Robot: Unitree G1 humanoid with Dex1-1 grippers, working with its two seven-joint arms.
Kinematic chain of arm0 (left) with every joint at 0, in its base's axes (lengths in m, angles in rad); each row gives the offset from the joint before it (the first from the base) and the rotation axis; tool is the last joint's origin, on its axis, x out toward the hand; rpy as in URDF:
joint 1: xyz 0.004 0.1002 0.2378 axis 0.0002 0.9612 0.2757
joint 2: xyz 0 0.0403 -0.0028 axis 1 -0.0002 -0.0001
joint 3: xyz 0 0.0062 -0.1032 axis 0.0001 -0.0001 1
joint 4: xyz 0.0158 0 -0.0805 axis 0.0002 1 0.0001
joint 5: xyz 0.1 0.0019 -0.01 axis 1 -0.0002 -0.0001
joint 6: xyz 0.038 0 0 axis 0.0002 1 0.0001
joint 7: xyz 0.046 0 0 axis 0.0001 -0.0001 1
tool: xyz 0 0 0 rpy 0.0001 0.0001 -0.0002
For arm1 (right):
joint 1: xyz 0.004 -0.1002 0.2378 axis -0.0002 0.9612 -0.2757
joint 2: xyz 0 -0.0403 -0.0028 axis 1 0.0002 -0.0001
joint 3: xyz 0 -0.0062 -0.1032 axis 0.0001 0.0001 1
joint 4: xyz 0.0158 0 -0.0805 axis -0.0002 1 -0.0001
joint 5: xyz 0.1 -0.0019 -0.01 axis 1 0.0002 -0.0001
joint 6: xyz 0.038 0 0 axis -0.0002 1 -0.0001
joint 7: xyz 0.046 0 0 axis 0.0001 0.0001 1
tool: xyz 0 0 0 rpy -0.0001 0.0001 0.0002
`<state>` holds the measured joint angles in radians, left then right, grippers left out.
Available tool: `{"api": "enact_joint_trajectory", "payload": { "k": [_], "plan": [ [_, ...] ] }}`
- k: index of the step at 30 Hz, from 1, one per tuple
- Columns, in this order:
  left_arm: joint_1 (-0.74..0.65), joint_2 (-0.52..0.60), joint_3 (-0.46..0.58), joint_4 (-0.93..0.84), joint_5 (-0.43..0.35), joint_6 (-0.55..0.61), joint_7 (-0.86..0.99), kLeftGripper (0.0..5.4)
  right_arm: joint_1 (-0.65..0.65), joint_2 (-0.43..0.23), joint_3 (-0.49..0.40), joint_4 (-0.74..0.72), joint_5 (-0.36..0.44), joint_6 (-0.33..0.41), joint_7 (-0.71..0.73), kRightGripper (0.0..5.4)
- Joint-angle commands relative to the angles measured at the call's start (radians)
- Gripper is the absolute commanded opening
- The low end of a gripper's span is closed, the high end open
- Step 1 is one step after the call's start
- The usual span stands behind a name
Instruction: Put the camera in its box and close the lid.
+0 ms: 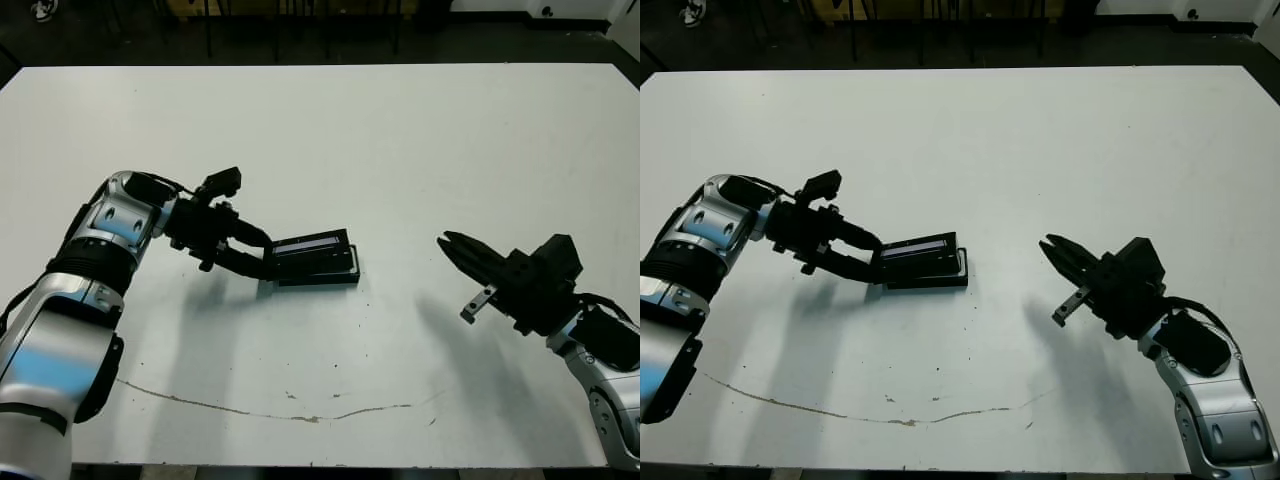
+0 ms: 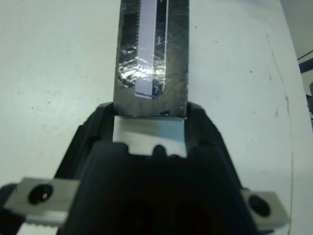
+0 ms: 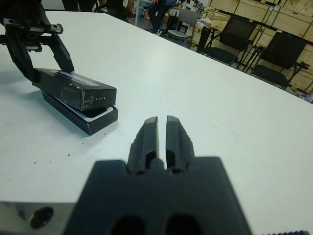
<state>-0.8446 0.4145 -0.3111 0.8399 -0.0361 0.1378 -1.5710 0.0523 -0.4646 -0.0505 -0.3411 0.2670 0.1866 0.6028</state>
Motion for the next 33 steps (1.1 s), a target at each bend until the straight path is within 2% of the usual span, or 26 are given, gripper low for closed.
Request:
{"api": "enact_joint_trajectory", "payload": {
  "k": [1,11,16,21,33],
  "plan": [
    [0.048,-0.025,-0.024,-0.012,0.004,0.008,-0.034,2.45,0.012,-0.017,-0.004,-0.007,-0.006,0.03,-0.005,0.0],
    [0.067,-0.077,-0.036,0.018,0.01,-0.012,-0.023,2.44,0.004,-0.016,-0.01,-0.014,-0.004,0.044,-0.003,0.0],
    [0.073,-0.103,-0.04,0.032,0.011,-0.019,-0.006,2.44,0.007,-0.02,-0.011,-0.038,-0.009,0.076,-0.014,0.0],
    [0.071,-0.123,-0.054,0.038,0.02,-0.002,-0.007,2.44,0.006,-0.011,-0.012,-0.019,0.0,0.063,-0.004,0.0],
    [0.066,-0.135,-0.076,-0.026,0.043,0.03,0.007,2.44,0.012,-0.014,-0.004,-0.04,-0.011,0.081,-0.021,0.0]
  ]
}}
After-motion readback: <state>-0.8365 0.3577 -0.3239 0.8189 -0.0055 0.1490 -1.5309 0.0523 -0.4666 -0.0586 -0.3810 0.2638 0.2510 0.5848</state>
